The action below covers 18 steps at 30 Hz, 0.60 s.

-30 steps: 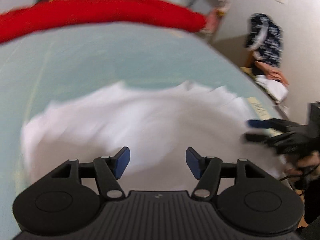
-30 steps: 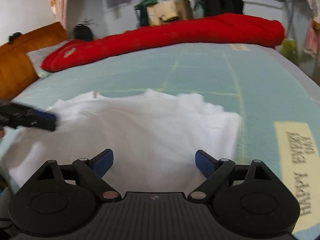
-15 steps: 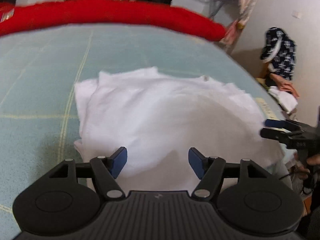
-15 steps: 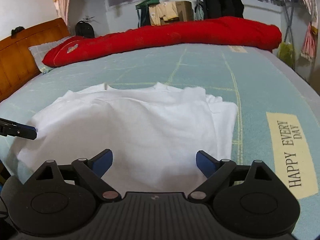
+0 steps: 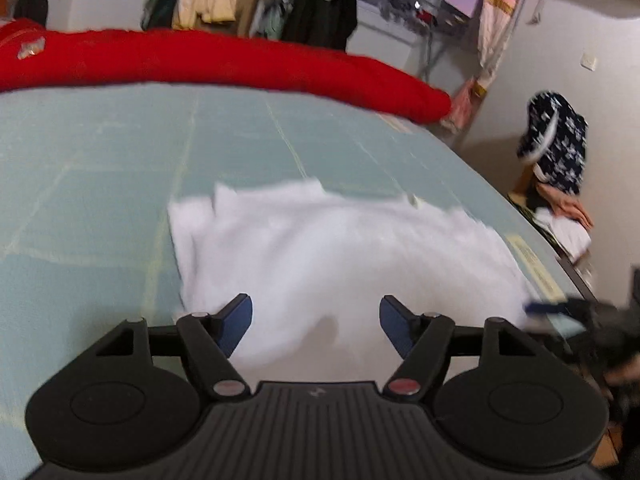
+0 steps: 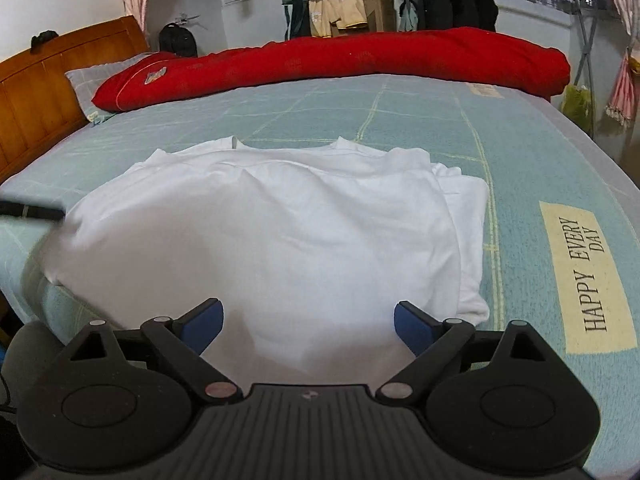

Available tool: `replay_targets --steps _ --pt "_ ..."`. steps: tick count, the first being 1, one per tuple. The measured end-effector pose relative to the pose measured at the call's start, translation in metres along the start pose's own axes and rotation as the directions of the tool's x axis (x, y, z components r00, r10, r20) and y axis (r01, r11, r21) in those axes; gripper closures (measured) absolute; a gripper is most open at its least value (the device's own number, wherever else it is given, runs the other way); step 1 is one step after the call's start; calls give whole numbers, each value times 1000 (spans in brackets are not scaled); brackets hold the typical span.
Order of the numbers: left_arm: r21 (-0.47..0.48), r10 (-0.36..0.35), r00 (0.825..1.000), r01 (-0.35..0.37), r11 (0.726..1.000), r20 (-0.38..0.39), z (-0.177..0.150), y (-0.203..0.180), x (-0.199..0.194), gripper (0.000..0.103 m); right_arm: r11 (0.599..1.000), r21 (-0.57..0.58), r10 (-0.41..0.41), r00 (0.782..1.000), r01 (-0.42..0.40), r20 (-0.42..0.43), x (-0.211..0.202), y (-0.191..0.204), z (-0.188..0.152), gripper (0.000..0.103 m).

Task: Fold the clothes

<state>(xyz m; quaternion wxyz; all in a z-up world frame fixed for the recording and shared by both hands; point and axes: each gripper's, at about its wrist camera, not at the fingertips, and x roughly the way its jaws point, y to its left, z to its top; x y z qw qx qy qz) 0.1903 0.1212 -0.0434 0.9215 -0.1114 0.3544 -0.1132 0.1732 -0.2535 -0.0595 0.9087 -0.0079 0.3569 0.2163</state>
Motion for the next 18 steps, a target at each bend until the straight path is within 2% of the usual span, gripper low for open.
replay_targets --steps 4,8,11,14,16,18 --pt "-40 69 996 -71 997 -50 3 15 26 34 999 -27 -24 1000 24 -12 3 5 -4 7" --pt "-50 51 996 -54 997 -67 -16 17 15 32 999 -36 -27 999 26 -27 6 6 -11 5" --pt "-13 49 999 -49 999 -12 -11 15 -2 31 998 -53 -25 999 23 -35 9 7 -12 0" --pt "7 42 999 -42 999 35 1 13 -4 29 998 -61 -26 999 24 -38 12 8 -13 0" --pt "12 27 999 -27 1000 24 6 12 8 29 998 -64 -31 999 29 -36 12 9 -15 0" --pt "4 48 999 -48 999 -20 1 13 20 29 997 -67 -35 999 33 -35 10 10 -14 0"
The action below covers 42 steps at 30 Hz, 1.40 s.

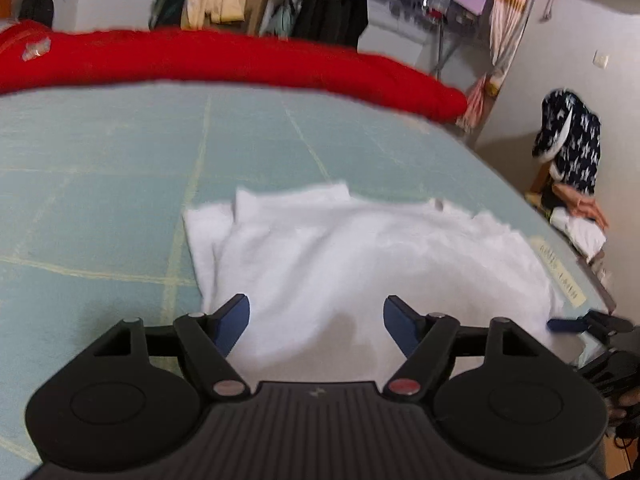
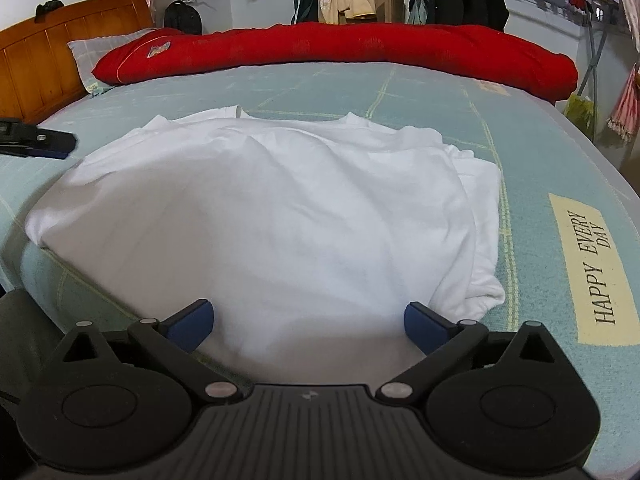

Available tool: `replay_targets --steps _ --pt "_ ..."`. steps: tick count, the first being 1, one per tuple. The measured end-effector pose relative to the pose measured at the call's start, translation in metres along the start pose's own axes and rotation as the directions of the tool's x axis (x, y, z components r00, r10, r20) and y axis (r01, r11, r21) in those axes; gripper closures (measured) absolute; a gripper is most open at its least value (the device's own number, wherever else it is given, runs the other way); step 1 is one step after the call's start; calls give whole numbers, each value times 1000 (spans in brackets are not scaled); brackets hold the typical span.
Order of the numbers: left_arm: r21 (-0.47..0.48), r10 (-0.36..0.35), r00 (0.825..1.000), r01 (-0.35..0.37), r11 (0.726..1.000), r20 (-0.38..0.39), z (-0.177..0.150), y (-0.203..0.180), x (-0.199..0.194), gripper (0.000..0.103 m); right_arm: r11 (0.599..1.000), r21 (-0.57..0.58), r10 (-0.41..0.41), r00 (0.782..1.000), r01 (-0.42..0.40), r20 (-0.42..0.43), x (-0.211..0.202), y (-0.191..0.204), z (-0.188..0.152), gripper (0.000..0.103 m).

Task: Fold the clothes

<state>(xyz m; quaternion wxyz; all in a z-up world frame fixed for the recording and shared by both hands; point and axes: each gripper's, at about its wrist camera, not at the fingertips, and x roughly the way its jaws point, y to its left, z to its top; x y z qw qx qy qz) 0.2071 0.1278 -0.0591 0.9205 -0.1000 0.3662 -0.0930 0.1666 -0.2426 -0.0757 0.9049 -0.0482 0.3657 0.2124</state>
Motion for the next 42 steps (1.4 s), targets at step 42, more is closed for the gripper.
replay_targets --steps 42 --pt "105 -76 997 79 991 -30 22 -31 29 24 997 54 56 994 -62 96 52 -22 80 0"
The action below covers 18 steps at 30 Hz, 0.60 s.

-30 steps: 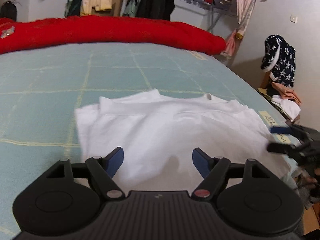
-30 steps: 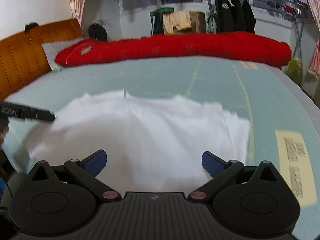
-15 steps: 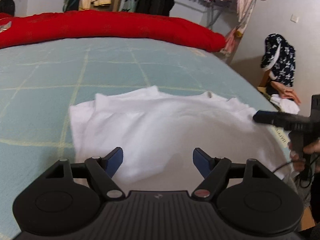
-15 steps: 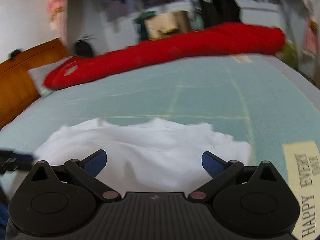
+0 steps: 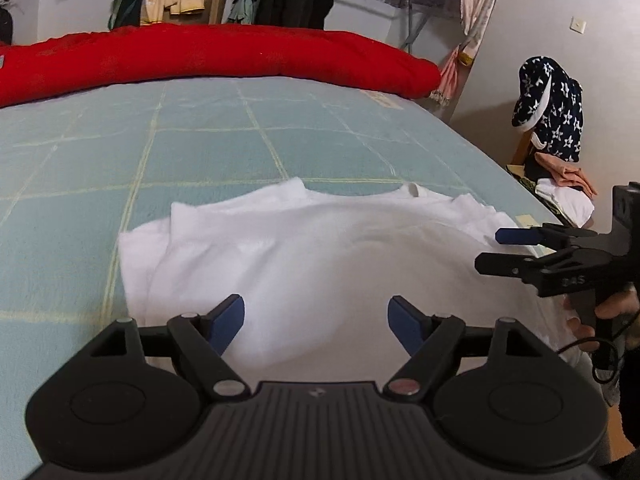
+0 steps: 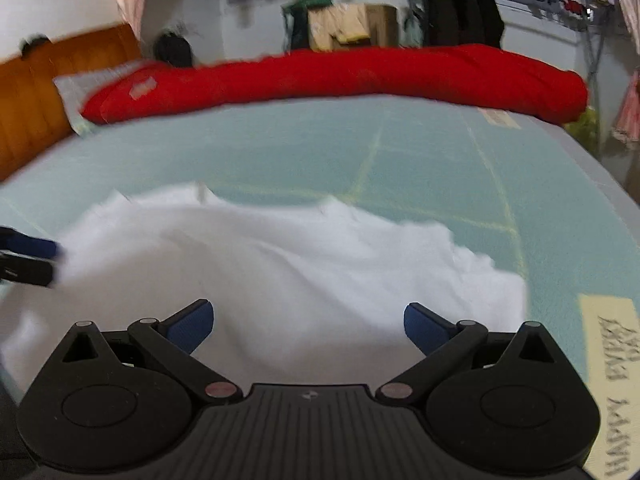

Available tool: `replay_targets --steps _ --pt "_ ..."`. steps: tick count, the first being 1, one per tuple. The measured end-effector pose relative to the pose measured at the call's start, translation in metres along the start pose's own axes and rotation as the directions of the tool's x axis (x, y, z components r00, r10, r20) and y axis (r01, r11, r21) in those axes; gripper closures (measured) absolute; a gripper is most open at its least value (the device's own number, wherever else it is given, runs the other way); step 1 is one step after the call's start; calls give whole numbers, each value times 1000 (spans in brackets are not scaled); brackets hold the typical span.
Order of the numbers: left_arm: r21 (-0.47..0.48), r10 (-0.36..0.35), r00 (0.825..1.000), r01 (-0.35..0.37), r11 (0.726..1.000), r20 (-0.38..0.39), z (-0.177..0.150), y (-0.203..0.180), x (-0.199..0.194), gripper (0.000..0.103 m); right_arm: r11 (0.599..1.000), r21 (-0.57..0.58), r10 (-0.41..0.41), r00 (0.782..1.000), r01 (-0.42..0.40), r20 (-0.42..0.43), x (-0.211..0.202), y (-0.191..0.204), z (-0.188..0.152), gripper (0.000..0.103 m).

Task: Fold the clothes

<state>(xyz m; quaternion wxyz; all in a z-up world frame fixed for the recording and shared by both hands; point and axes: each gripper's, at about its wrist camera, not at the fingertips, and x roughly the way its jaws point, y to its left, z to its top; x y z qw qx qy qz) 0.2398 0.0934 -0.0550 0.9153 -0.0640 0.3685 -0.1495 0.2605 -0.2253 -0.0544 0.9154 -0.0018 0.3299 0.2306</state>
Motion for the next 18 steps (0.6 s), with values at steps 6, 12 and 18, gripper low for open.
replay_targets --steps 6,12,18 --pt "-87 12 999 -16 996 -42 15 18 30 24 999 -22 -51 998 50 -42 15 7 -4 0" --pt "-51 27 999 -28 998 -17 14 -5 12 21 998 -14 -66 998 65 -26 -9 12 -13 0" --pt "-73 46 998 -48 996 -31 -4 -25 0 20 996 -16 -94 995 93 -22 -24 21 -15 0"
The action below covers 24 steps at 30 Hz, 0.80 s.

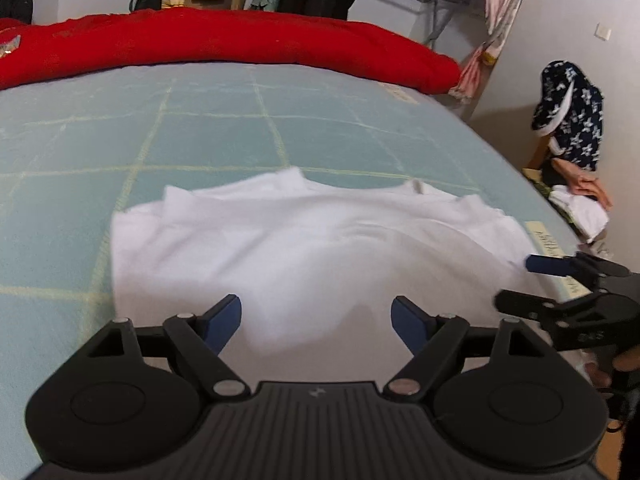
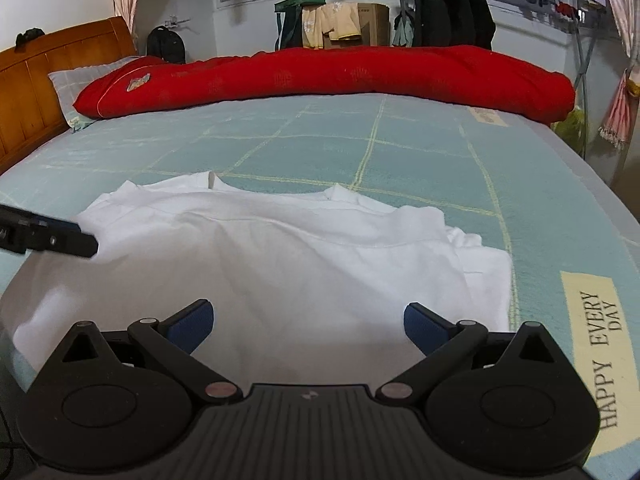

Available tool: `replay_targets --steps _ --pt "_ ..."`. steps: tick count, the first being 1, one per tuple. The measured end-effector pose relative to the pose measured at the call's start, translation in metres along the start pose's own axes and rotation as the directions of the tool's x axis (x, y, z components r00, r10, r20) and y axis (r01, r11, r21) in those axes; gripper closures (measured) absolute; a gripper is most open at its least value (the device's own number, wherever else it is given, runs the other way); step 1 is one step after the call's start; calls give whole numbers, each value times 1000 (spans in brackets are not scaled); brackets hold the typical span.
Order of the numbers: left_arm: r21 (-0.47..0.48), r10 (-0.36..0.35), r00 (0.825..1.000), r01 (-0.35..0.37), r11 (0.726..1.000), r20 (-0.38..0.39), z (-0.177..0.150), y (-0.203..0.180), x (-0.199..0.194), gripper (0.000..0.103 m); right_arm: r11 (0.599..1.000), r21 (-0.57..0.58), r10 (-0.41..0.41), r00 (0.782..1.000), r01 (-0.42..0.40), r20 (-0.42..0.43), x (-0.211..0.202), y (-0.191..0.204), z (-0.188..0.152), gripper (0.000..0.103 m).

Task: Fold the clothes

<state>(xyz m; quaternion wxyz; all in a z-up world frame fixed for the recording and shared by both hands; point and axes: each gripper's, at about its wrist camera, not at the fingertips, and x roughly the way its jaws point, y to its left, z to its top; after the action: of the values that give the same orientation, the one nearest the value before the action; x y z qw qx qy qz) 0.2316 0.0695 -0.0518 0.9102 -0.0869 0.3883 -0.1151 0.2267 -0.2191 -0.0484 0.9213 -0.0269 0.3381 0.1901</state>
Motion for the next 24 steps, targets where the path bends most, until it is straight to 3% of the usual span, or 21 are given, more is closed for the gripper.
replay_targets --steps 12,19,24 --pt "28 78 997 -77 997 -30 -30 -23 -3 19 1000 1 -30 999 30 -15 -22 7 -14 0" --pt "81 66 998 -67 994 13 -44 -43 -29 17 1000 -10 -23 1000 23 7 -43 9 -24 0" --pt "76 69 997 -66 995 -35 -60 -45 -28 17 1000 7 13 1000 -13 5 -58 8 -42 0"
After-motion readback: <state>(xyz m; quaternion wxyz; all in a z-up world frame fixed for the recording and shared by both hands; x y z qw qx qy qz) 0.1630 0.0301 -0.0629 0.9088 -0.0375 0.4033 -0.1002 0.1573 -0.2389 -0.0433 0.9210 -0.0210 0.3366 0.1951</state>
